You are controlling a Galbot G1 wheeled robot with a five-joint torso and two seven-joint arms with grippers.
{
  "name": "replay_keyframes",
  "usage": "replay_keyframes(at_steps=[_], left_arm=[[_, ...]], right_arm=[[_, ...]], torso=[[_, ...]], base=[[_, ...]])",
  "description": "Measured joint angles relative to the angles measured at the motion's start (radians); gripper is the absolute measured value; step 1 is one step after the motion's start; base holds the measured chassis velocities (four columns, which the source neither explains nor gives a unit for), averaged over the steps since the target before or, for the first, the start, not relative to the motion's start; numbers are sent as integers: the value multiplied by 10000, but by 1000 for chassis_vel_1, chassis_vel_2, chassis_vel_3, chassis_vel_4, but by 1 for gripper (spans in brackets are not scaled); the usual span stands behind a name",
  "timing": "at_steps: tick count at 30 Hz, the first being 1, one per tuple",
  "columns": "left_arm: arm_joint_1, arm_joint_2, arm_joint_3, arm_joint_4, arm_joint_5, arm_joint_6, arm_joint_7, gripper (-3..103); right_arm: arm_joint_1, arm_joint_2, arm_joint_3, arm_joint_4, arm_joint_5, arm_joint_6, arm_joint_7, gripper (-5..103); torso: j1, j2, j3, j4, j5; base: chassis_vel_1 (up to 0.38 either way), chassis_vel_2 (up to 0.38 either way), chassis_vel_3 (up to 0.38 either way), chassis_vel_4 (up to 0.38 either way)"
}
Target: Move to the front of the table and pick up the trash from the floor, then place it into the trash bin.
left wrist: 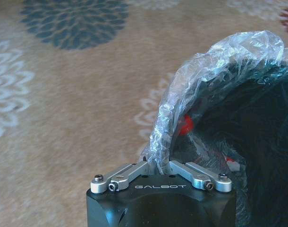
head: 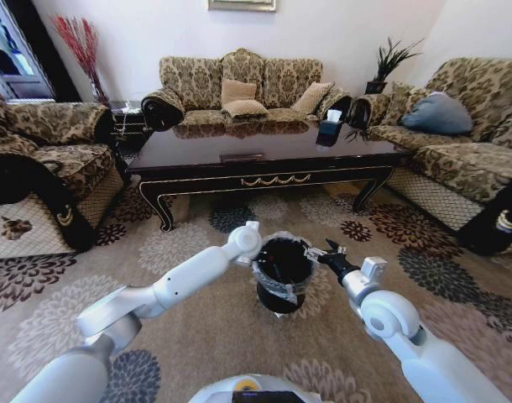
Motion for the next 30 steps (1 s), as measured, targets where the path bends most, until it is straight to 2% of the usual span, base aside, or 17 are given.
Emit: replay_keyframes(at_steps=[3, 4, 6, 10, 13, 15, 18, 21, 27, 29, 30], left_arm=[[326, 477, -409, -181, -6, 0, 21, 0], [675, 769, -893, -336, -11, 0, 53, 0], [874, 879, -1157, -407, 11, 0, 72, 0], [2091, 1328, -2642, -775, 113, -1, 128, 0], [2450, 1545, -3149, -903, 122, 0, 155, 0], [2896, 1941, -3913, -1067, 94, 0, 260, 0], [3121, 2176, -4259, -1130, 52, -2, 317, 0], [3701, 2572, -5059, -1360, -85, -1, 430, 0], [4531, 3051, -5906, -1644, -113, -1, 527, 0], [4827, 3295, -6106, -1794, -111, -1, 532, 0], [5019, 3451, -6238, -1953, -119, -1, 535, 0]], right_arm=[[47, 42, 16, -275, -42, 64, 11, 100], [107, 95, 12, -518, -116, 116, 3, 100], [126, 129, 11, -639, -146, 140, -3, 100], [110, 477, 2, -1166, -264, 259, -6, 100], [105, 592, -68, -1388, -378, 301, -54, 100], [102, 743, -155, -1795, -598, 384, -185, 100], [98, 826, -185, -2085, -739, 441, -270, 100], [34, 1091, -270, -2766, -1147, 605, -469, 100], [-172, 1613, -495, -3540, -1878, 842, -740, 100], [-199, 1947, -656, -3986, -2252, 955, -892, 100], [-214, 2349, -847, -4456, -2696, 1122, -1056, 100]], torso=[[0, -1, 0, 2, 0], [0, 0, 0, 1, 0], [0, 0, 0, 1, -1], [0, 0, 0, -2, -1], [0, -1, 0, -1, -2], [0, 0, -1, 2, 0], [0, 0, 0, 1, -1], [0, 0, -1, -1, -1], [0, 0, -1, -1, 1], [0, 0, -1, 2, -3], [0, 0, 0, 4, 1]], base=[[0, 0, 0, 0], [0, 0, 0, 0], [0, 0, 0, 0], [0, 0, 0, 0], [0, 0, 0, 0], [0, 0, 0, 0], [0, 0, 0, 0], [0, 0, 0, 0], [0, 0, 0, 0], [0, 0, 0, 0], [0, 0, 0, 0]])
